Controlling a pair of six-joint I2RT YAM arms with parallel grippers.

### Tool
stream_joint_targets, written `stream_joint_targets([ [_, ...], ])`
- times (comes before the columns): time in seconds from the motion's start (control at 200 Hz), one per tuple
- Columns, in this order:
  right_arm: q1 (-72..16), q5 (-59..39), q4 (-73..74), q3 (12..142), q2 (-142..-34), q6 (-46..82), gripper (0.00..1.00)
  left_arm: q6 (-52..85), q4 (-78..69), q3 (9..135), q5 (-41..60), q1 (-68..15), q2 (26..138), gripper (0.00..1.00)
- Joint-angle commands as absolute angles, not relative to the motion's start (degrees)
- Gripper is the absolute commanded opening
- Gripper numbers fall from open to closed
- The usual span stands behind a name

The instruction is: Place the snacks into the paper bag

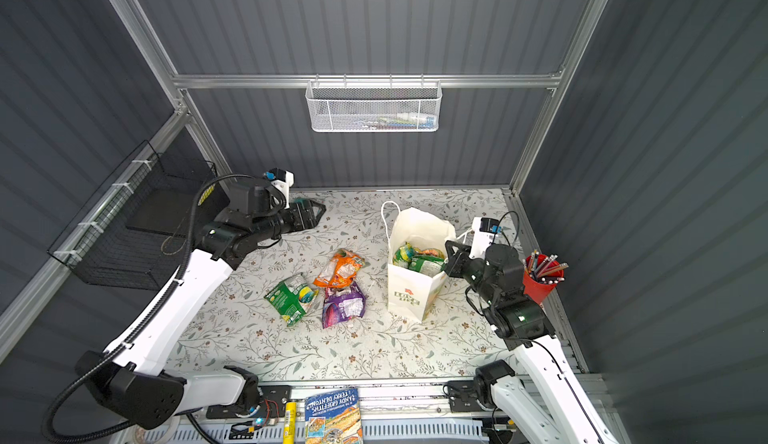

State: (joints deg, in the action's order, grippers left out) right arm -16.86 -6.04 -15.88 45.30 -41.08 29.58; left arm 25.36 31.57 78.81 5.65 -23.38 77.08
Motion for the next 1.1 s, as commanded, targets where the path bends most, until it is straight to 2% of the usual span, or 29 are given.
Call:
stream_joint_targets([
  [0.0, -16.7, -6.4, -15.6, 44.6, -41.4, 30.0, 0.0, 22.9, 35.3, 74.3, 0.9, -23.8, 80.9, 1.0],
  [0.33, -16.7, -6.3, -15.7, 44.6, -41.4, 29.8, 0.0, 23.0, 31.0, 70.2, -0.3, -24.2, 95.0, 1.0],
  [0.66, -16.7, -6.2, -15.9, 44.6, -41.5, 29.7, 0.0, 21.6, 32.3, 75.1, -4.5, -28.1, 105.6, 1.0],
  [1.096, -16.7, -6.3, -15.9, 44.6, -41.2, 29.7, 0.0, 21.5, 34.7, 78.7, -7.1, -32.4, 109.0, 1.0],
])
